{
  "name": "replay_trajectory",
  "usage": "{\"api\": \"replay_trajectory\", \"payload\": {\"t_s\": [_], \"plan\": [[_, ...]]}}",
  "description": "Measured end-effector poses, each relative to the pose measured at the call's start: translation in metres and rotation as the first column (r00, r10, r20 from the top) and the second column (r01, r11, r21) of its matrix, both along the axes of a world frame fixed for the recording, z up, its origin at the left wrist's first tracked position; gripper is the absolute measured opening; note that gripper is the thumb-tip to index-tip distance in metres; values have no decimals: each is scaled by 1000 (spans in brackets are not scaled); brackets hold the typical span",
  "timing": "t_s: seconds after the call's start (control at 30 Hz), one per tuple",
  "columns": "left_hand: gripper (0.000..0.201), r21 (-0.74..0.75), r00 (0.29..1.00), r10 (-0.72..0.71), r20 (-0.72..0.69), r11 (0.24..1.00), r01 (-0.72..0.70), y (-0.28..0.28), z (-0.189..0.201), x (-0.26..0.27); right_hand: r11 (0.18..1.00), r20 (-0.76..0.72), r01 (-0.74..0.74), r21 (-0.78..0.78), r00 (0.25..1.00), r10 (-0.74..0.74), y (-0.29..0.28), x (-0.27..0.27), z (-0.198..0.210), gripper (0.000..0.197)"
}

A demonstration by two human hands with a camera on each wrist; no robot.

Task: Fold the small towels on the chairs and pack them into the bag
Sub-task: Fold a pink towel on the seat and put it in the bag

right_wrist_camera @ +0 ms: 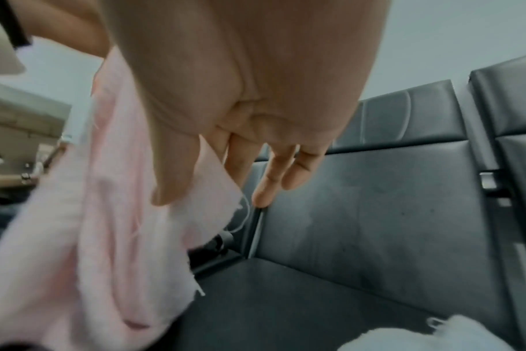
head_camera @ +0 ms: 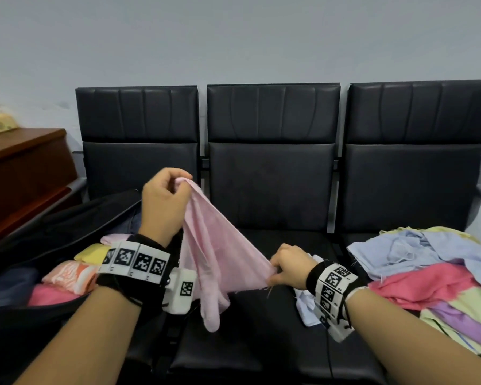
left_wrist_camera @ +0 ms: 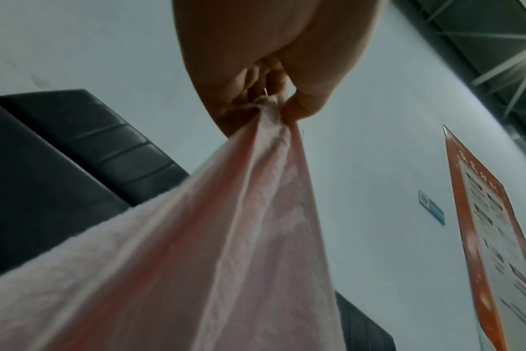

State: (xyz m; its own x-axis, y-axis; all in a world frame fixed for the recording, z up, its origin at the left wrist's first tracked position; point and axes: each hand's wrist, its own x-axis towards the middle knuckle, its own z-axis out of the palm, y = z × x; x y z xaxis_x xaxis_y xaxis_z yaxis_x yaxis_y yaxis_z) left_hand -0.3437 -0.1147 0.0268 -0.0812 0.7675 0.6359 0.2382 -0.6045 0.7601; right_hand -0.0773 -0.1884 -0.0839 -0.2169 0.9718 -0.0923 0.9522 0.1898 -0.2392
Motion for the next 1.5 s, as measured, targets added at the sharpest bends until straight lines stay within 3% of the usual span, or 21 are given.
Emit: {"api": "replay_trajectory", "payload": {"t_s": [0.2, 0.37, 0.53, 0.83, 1.0, 1.07, 1.1, 1.23, 1.3, 1.4, 1.5], "plan": [[23, -26, 985, 170, -12, 985, -171, 13, 2, -34, 960, 38, -60, 274, 998, 52, 5, 29, 15, 33], [17, -102, 960, 278, -20, 955, -279, 21, -13, -49, 885, -340, 213, 415, 938, -67, 2, 36, 44, 16], [18, -171, 952, 302, -42, 937, -305, 21, -18, -50, 802, -635, 443, 401, 765, -105, 0, 37, 62, 8], [18, -185, 955, 294, -28, 938, -294, 28, -25, -55, 819, -506, 316, 479, 862, -36, -3, 41, 69, 6], [18, -217, 958, 280, -61, 933, -286, 43, -40, -54, 785, -478, 370, 498, 872, -108, 17, 45, 66, 23], [18, -236, 965, 255, -62, 935, -263, 52, -48, -51, 805, -451, 396, 442, 874, -182, 30, 48, 63, 15], [18, -250, 970, 236, -67, 937, -245, 58, -52, -49, 812, -451, 417, 407, 865, -218, 37, 49, 63, 8], [18, -320, 986, 154, -58, 933, -165, 84, -60, -35, 792, -468, 502, 347, 825, -318, 65, 57, 61, 10], [15, -319, 988, 149, -50, 934, -157, 96, -57, -30, 763, -542, 538, 358, 785, -299, 77, 60, 67, 12], [13, -264, 989, 145, -36, 953, -149, 106, -45, -26, 710, -713, 612, 350, 665, -222, 87, 64, 73, 10], [14, -192, 988, 147, -45, 969, -153, 106, -38, -27, 691, -785, 625, 363, 605, -134, 85, 68, 78, 6]]}}
